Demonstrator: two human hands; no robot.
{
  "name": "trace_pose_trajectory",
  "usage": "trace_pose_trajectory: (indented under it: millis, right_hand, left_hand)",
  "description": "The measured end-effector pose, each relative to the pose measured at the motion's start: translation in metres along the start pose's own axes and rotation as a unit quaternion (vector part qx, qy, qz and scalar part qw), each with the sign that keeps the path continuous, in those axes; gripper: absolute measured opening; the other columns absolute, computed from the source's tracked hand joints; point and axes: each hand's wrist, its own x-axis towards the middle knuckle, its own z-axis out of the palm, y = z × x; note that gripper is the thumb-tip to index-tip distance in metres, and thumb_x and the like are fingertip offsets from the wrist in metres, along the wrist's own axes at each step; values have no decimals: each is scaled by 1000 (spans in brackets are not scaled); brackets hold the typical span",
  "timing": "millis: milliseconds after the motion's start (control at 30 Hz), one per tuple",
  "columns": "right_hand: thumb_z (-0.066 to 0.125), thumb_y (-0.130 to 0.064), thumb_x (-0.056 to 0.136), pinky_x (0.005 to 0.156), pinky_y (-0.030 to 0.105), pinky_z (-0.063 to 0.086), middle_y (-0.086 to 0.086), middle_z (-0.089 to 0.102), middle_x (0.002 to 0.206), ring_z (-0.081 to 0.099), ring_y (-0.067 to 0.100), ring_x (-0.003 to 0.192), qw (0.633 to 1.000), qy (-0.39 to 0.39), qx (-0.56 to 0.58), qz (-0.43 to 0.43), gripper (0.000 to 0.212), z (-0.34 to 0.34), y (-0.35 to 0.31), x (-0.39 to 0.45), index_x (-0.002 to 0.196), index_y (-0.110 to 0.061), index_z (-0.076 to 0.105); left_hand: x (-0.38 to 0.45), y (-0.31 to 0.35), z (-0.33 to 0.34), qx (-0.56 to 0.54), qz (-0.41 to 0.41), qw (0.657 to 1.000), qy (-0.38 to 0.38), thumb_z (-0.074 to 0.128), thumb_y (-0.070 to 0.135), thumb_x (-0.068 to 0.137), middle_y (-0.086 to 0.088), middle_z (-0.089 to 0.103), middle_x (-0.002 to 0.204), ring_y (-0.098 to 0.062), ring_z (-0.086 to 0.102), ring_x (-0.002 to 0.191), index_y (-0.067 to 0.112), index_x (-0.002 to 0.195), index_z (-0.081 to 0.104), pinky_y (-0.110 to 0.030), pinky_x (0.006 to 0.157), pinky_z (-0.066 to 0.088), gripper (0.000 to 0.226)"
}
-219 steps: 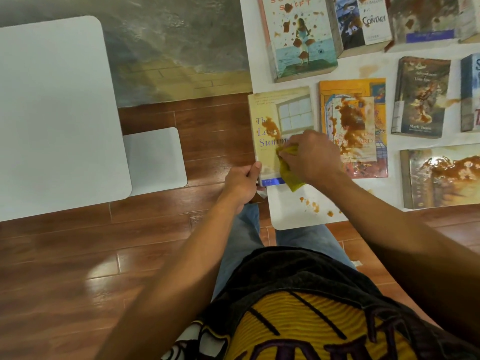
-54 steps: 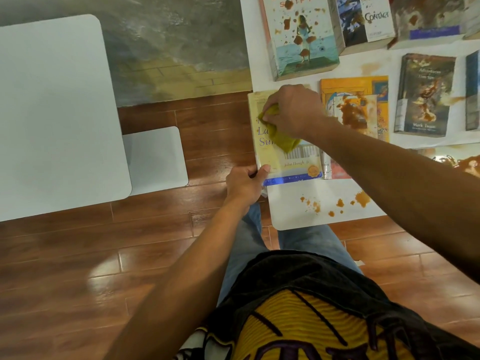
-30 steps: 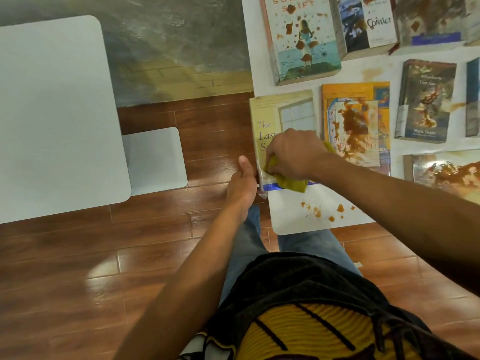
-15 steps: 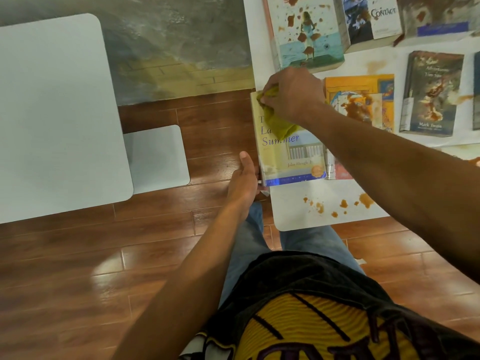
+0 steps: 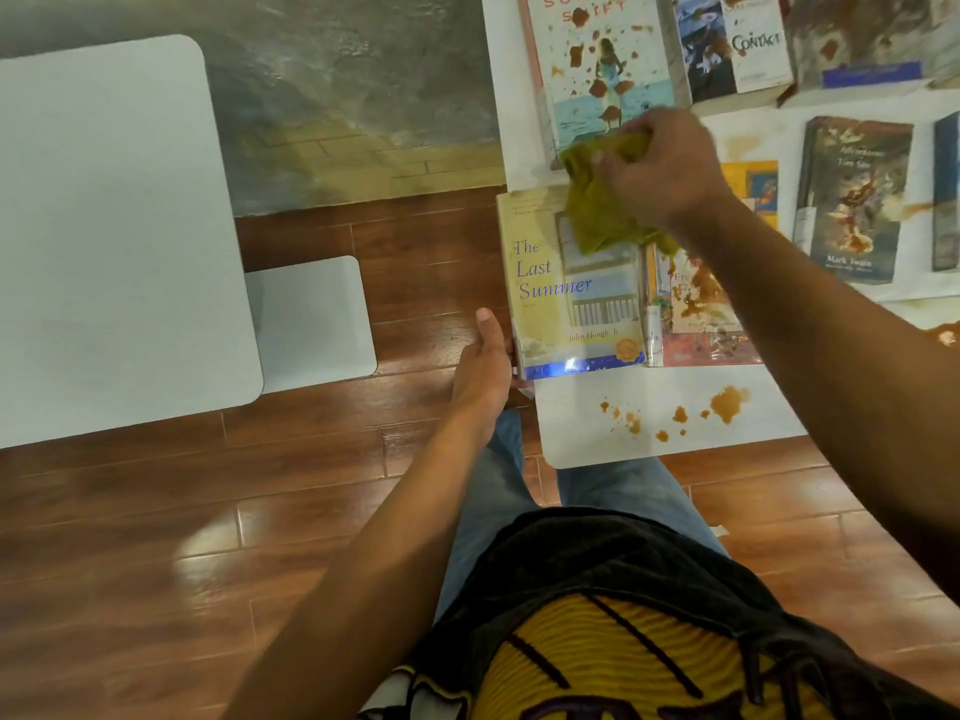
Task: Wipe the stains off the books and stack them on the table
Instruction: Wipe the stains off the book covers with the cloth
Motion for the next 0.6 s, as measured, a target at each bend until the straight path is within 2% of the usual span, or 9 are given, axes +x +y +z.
trace_pose_trajectory:
  millis: [67,100,200,267,333,467,533,600]
  right_hand:
    - [70,-36,89,91,27,51,-2,63,116,55,10,103,996,70,6,-48,40,-5,-2,-6,122,-15,64]
    - [72,-35,88,92,24,49,-5,63,116,56,10,103,994,78,11,-69,39,-2,-5,-12,123,-18,65]
    - [76,-34,86,99,31,47,-1,67,119,59,16,108,993,49,-4,-110,42,23,-4,-23,126,-22,67]
    - [77,-36,85,100,24,37,5,66,121,58,21,111,993,6,-26,-113,46,44,2,-30,128,-24,66]
    - [77,-36,84,101,24,32,10,62,130,54,27,120,993,-30,-28,-108,51,61,7,-38,131,-24,65]
    - [75,-31,86,112,38,36,5,55,144,44,28,134,984,-57,-45,-161,53,74,12,-40,136,-19,61]
    - [71,-35,89,113,43,34,-2,51,148,38,27,137,980,-76,-74,-168,54,75,13,-34,140,-22,58]
    - [68,-37,92,114,45,32,-5,48,151,34,26,139,976,-94,-95,-170,54,77,14,-29,142,-24,54]
  left_hand:
    - [1,-1,1,6,7,1000,-3,6,66,100,0,77,101,-16,72,92,33,100,71,-36,93,45,73]
    - [2,-2,1,9,8,1000,-3,6,66,99,0,77,102,-17,72,93,29,105,72,-36,94,46,76]
    - [1,1,3,10,4,1000,0,6,66,99,0,76,101,-17,71,92,28,106,72,-37,95,47,76]
    - [0,3,4,2,0,1000,6,7,65,101,2,75,96,-15,70,87,31,94,68,-34,90,47,70]
    - [-1,4,5,-5,0,1000,10,9,66,100,2,76,94,-16,71,86,30,92,68,-32,81,46,70]
    - [1,4,5,-20,-8,1000,20,9,67,99,-2,76,98,-16,71,88,23,104,70,-25,68,45,76]
    - [3,3,6,-33,-10,999,19,10,69,99,-2,77,97,-16,72,90,23,103,71,-27,74,49,77]
    - [3,2,8,-47,-5,999,17,10,70,98,-1,77,98,-17,72,94,27,98,71,-32,87,54,75]
